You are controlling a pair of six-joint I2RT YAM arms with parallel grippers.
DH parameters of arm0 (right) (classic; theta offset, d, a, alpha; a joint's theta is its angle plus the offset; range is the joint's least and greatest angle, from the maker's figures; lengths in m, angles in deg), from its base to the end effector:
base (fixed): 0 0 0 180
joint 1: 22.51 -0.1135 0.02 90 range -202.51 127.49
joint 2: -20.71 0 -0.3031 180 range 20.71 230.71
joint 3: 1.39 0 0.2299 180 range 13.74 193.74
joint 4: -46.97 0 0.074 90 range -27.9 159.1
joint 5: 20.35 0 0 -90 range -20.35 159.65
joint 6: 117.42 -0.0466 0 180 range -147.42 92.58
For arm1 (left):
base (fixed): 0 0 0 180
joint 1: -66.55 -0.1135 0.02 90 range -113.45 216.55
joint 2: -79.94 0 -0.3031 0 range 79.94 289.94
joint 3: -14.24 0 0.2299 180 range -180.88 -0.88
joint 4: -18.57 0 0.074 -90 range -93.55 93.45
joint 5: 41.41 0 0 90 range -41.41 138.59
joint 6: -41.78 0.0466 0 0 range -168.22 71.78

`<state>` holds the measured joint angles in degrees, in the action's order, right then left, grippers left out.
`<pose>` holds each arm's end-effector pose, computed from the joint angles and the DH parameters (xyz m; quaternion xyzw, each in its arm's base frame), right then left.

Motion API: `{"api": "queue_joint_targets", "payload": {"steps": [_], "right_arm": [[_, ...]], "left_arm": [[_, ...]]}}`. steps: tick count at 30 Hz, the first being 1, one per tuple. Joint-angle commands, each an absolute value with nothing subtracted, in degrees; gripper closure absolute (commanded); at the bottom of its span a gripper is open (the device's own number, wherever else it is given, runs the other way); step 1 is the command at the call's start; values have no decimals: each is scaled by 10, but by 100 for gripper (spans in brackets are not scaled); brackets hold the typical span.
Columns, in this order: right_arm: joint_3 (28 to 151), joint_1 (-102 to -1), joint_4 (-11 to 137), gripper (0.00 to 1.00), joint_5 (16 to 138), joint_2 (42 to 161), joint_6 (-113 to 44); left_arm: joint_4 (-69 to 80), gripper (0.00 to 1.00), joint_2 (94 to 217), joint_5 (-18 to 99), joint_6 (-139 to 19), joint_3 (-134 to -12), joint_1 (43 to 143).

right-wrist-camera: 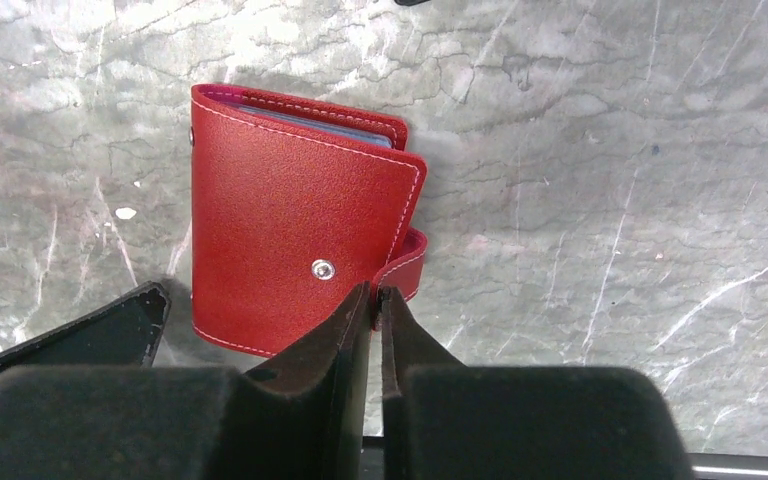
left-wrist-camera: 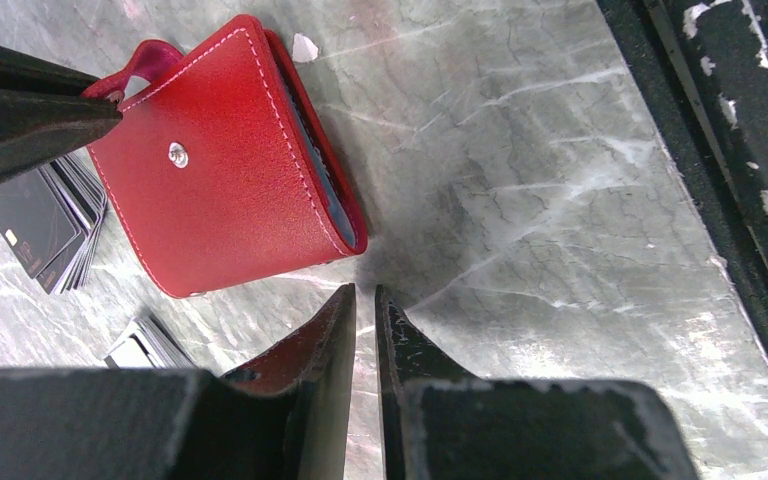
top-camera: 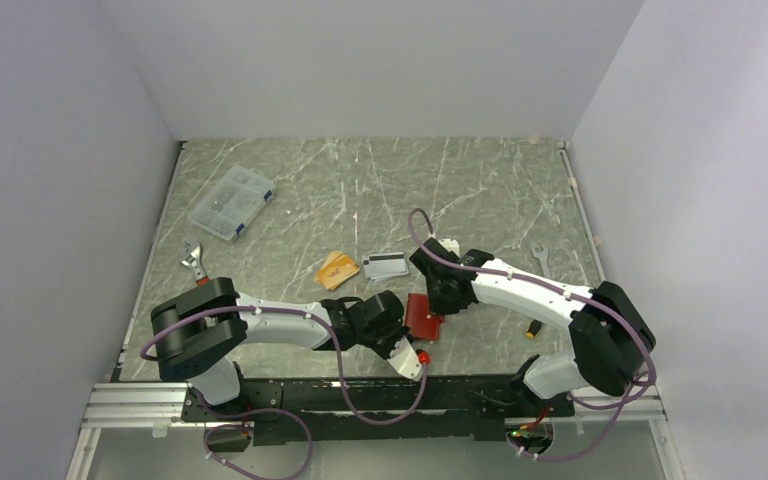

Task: Put the credit cards into the card holder
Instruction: Close the card holder at the center of the board.

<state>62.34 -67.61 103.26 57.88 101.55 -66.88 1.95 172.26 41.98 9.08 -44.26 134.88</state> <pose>0.1660 0.1531 0.2305 -0.0336 0.9838 0.0215 0.1745 0.1057 -0.2807 0.1957 0.8446 0.4118 -0.0865 0.3311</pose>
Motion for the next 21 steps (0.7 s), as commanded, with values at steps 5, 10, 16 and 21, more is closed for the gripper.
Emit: {"api": "queue_joint_targets", "payload": {"steps": [5,10,16,21], "right_arm": [[641,-679,1045,100,556,1007,-683],[637,-679,1056,100,541,997,-692],[612,-679,1014,100,573,961,-711],[602,-680,976,100,603,976,-725]], "left_arm": [[29,81,1702,413,85,-438,1352],[24,82,1702,411,83,-443,1352],[24,81,1696,407,79,-453,1352],[18,81,1700,400,81,-467,1353]]}}
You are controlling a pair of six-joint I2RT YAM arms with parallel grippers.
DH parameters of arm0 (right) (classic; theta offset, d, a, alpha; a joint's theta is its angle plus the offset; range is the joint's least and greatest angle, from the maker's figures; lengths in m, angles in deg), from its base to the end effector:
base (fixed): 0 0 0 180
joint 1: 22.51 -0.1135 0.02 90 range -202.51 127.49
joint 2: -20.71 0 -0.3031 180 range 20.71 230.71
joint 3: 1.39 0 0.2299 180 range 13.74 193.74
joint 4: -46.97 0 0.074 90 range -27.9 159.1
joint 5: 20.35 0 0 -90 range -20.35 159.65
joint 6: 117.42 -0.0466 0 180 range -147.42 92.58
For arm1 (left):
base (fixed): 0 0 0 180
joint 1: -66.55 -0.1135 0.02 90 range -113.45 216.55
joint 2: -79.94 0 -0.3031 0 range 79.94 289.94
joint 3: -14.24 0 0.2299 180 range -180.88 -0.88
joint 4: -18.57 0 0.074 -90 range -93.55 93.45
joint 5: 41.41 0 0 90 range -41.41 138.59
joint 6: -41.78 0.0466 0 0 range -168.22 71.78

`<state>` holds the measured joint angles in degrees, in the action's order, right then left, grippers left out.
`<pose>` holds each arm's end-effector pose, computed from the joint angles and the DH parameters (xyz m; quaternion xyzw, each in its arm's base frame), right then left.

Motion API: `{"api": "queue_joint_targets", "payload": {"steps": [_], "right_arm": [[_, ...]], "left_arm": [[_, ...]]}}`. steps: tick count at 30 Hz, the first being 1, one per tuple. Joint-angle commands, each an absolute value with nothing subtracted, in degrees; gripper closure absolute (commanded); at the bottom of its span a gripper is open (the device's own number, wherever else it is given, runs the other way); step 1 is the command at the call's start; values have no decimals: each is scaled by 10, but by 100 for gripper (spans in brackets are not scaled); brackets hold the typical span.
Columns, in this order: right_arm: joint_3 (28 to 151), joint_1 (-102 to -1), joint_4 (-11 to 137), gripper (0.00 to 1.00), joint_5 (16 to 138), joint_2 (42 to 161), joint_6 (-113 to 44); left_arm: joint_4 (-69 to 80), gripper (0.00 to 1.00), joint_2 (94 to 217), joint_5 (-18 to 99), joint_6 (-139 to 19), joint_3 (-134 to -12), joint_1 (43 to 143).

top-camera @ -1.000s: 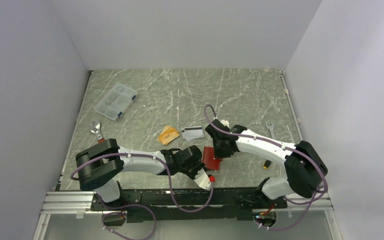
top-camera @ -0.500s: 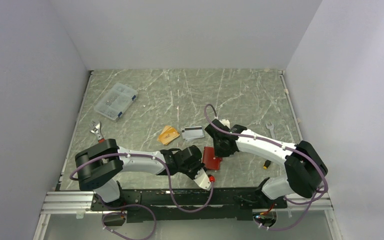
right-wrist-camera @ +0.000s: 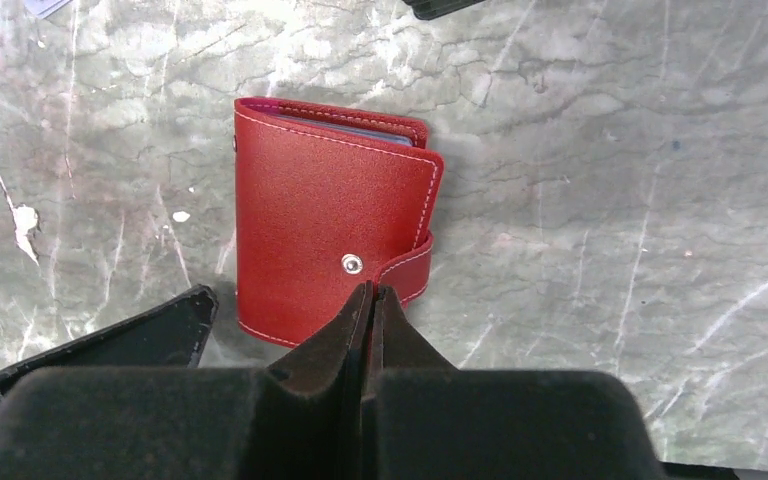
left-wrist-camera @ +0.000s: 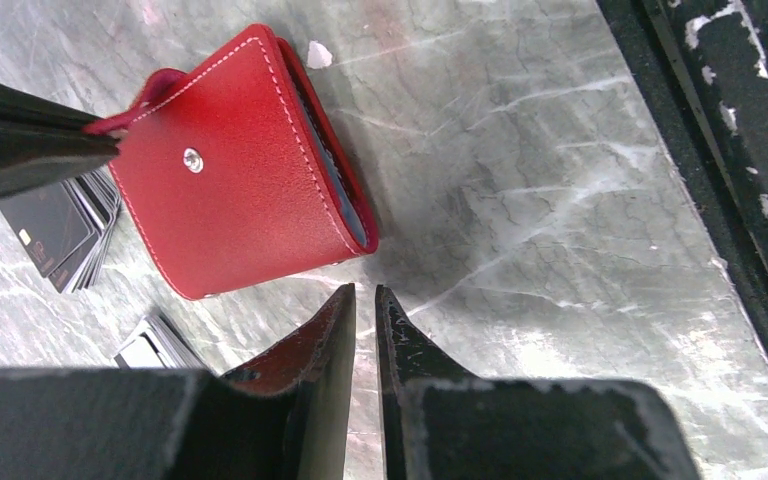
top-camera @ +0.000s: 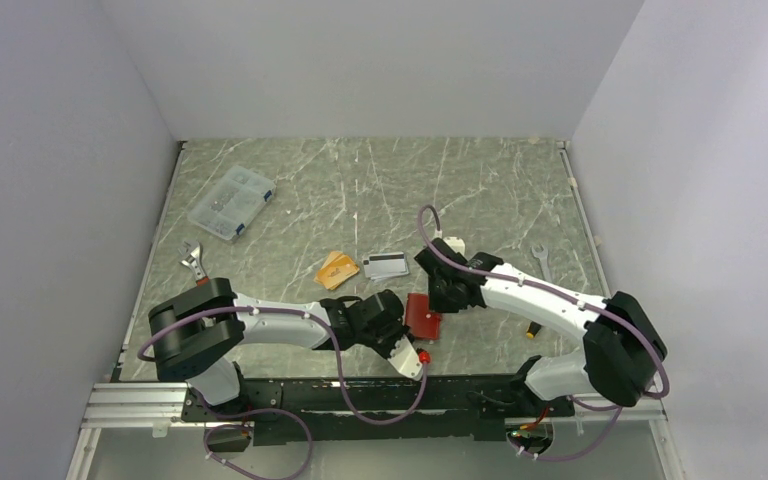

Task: Put the credit cards into the card holder
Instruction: Close the card holder at the center of the board, then move the card holder to the center of the board.

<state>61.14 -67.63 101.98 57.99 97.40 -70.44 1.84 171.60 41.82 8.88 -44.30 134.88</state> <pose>0.1589 0.1462 0.2404 0.0004 0.9786 0.0533 0.1987 0.1053 -0.2798 0.1989 0.8426 0.4118 -0.0887 0.3356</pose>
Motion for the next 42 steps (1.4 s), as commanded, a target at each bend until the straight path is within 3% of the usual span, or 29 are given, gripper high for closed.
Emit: {"api": "queue_joint_targets", "payload": {"steps": [1,42], "right_arm": [[600,-679,972,100,604,978,-727],[568,-699,921,100,604,1064,-751]], "left_arm": [[19,81,1701,399,82,-468,1353],[22,81,1733,386,103,-471,1354]]}}
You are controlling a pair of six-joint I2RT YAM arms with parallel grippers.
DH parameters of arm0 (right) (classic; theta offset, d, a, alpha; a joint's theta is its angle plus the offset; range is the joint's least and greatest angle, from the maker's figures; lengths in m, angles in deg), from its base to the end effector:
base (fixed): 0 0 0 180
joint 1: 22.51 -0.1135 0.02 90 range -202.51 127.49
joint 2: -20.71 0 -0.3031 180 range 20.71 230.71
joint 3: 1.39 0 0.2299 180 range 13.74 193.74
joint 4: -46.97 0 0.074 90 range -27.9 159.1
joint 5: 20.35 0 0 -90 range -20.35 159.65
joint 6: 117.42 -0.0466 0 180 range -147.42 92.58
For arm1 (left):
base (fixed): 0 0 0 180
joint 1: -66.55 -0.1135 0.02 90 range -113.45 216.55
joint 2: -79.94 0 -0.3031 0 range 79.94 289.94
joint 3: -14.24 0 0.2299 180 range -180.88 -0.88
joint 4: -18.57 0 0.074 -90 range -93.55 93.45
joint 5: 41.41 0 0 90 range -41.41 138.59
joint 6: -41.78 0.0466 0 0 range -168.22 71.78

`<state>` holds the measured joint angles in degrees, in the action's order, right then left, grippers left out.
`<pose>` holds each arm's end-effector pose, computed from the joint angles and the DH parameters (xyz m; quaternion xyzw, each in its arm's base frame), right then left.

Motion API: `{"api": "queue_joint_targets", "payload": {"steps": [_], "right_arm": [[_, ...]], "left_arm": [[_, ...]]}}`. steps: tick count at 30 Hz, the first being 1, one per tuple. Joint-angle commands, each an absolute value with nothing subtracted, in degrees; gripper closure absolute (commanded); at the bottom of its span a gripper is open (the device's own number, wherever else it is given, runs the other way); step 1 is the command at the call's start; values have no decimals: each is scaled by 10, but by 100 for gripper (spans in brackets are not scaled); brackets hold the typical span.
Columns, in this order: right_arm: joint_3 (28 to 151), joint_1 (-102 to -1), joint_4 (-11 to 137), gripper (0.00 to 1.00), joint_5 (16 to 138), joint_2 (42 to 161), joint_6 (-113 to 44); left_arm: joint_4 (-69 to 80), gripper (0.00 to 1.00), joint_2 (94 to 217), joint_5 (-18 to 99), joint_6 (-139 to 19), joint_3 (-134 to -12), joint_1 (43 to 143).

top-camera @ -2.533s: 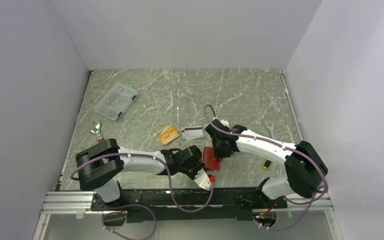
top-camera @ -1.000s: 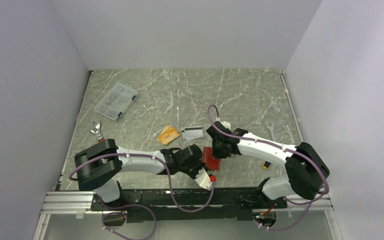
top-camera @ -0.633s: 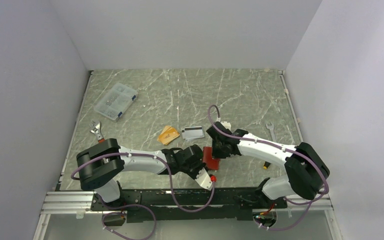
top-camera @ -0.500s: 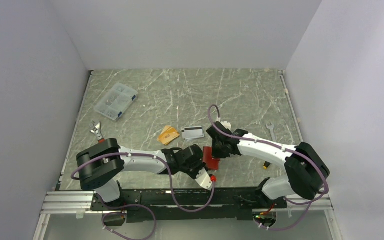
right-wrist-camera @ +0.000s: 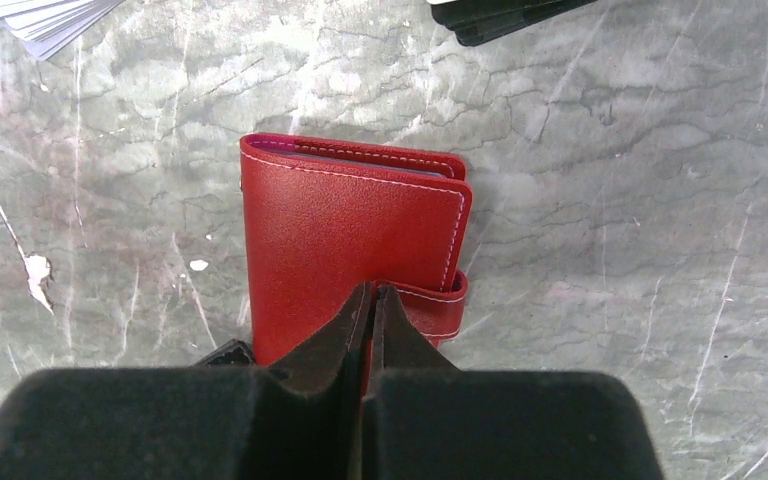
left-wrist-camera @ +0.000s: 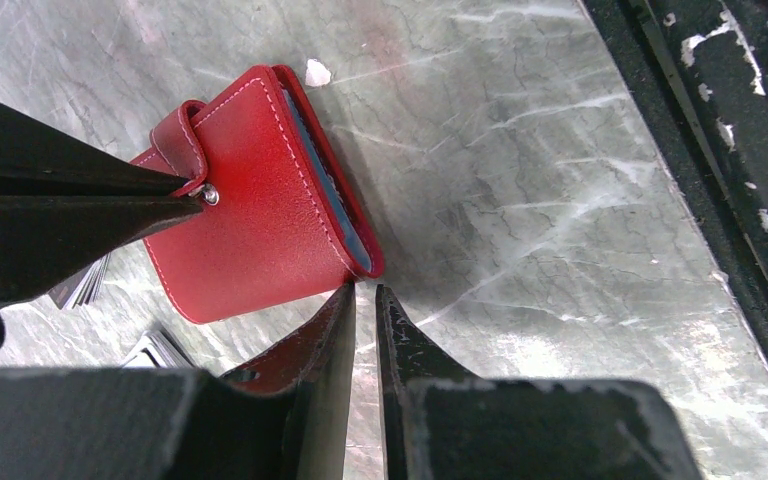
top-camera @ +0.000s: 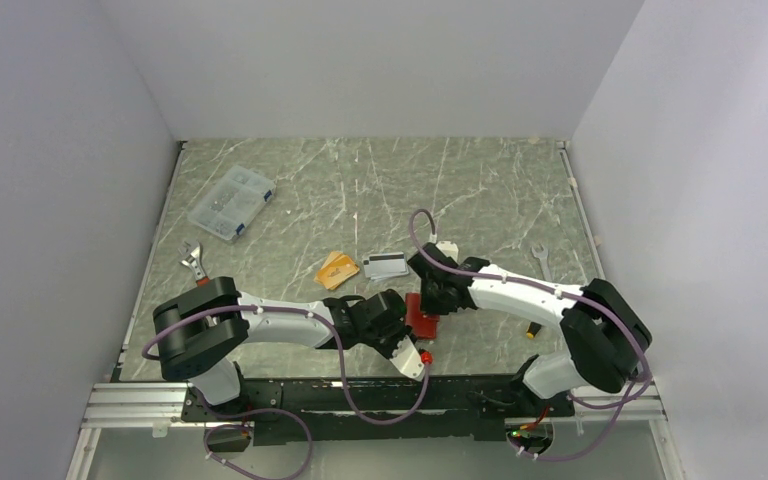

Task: Put the credit cards into the card holder
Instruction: Move the card holder to the center of the board.

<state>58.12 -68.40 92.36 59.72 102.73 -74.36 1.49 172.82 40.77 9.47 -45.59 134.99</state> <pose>0.1696 0.1634 0.2146 0.0255 0.9776 0.0798 0.1932 0.1062 -0.2860 0.1986 0.8467 0.4041 -0.0957 0.3327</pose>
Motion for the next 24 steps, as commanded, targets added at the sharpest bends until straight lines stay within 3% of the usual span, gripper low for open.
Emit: {"api": "queue_joint_targets", "payload": {"steps": [1,16,24], "right_arm": [[568,-703,923,100,604,1067,-751],[523,-791,927,100,561,1068,-840],[495,-822,909,100,535,1102,-875]], "left_arm": [[22,81,1733,386,102,-472,1354],[13,81,1726,397,93,-473,1352],[-2,79,1664,415,94,-435,1330]]}}
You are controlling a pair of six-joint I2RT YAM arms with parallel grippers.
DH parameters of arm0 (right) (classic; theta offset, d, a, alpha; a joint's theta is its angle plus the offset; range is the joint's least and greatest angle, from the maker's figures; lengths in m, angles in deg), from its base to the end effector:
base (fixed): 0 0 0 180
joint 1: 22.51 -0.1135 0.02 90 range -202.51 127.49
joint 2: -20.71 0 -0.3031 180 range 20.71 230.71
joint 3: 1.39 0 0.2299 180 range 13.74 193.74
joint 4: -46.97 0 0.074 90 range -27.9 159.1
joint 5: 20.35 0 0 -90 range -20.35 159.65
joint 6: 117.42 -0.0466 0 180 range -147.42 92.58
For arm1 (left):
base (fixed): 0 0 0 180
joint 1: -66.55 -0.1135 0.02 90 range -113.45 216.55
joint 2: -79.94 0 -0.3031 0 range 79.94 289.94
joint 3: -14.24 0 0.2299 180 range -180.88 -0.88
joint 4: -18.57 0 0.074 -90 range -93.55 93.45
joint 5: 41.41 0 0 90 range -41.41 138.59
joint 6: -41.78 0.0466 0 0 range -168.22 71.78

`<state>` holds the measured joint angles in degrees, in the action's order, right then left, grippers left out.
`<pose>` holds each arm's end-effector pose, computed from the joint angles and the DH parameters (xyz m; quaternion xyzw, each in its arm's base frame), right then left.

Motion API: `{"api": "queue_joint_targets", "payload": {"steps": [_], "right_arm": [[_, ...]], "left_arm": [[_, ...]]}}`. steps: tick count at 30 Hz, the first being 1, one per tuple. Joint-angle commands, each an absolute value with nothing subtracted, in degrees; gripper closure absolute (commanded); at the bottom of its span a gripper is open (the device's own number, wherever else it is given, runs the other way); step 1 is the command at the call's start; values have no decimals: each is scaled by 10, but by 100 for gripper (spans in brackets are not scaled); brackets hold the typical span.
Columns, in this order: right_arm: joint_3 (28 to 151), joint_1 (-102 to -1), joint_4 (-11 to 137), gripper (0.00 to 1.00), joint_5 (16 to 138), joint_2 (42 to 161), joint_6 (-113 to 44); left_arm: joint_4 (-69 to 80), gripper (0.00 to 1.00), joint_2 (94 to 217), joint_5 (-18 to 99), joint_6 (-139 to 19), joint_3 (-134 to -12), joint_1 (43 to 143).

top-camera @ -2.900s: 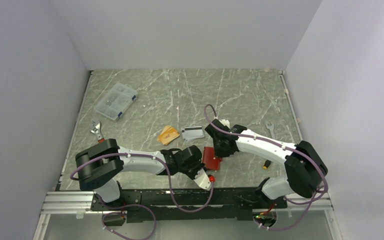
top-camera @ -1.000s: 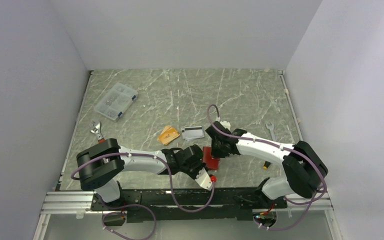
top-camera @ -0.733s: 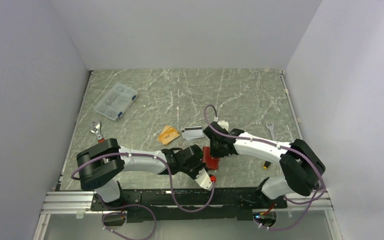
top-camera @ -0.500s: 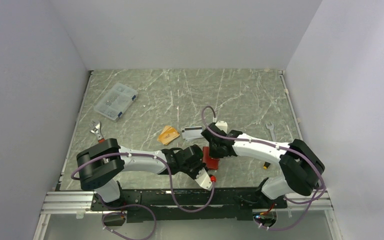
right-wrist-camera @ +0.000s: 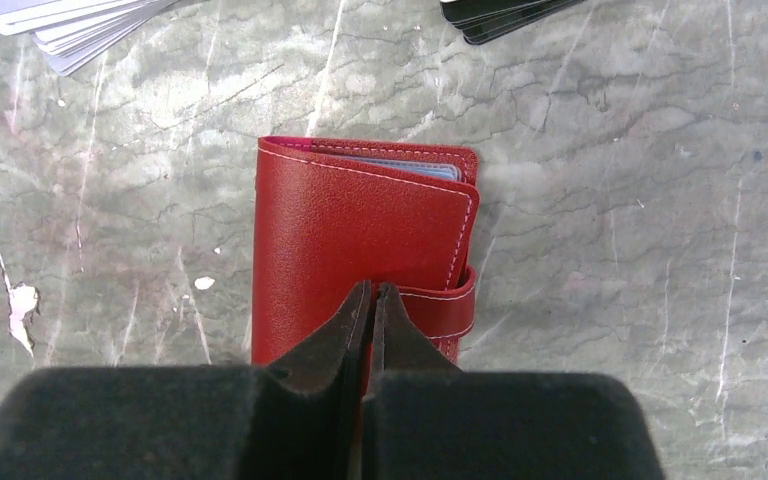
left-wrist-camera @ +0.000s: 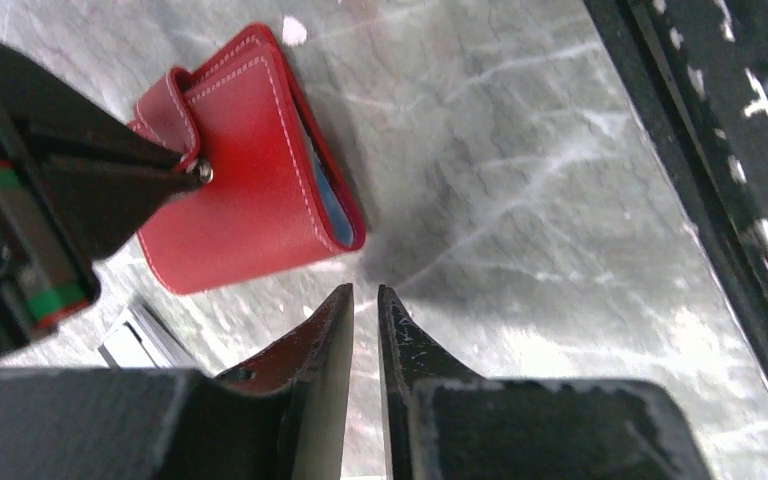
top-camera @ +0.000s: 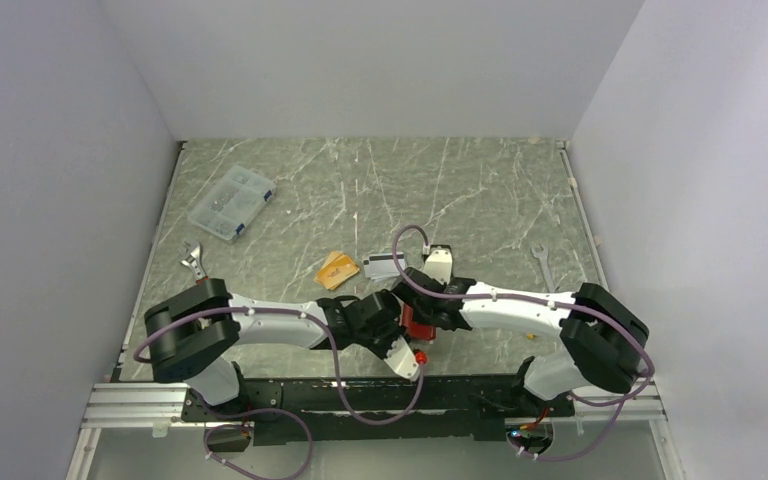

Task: Put the credit cards into the card holder
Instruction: Move the card holder to the center of the board.

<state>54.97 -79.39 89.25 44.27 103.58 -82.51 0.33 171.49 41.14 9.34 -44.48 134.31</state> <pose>0.1425 0.1818 0.2034 0.0254 0.9594 0.0280 0.2794 0.1068 -0.2771 0.1983 0.8457 0.4129 -0.0906 0.3258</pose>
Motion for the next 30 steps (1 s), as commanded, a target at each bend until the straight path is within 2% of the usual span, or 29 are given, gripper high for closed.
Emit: {"api": "queue_joint_targets", "payload": {"steps": [1,7,13,20,24,30], "right_arm": [[497,-825,912,100,531,1112,-874],[529,-857,976,100,484,1150,-867],[554,-888,1014,100,469,1171,-869],[545,-900,998,100,485,1175,-881],[529,-902,970,100,503,1174,-890],[548,-935,977,100,503,1213,-901]], "left_arm": [[-9,78,1654,417,94,-431,1327],[-69,76,1570,423,96,-400,1292],[-144,75,1472,384,82,-368,1194],[-205,74,1361,353,83,-318,1084],[-213,74,1317,385,122,-282,1056],[-257,76,1290,313,94,-335,956]]}}
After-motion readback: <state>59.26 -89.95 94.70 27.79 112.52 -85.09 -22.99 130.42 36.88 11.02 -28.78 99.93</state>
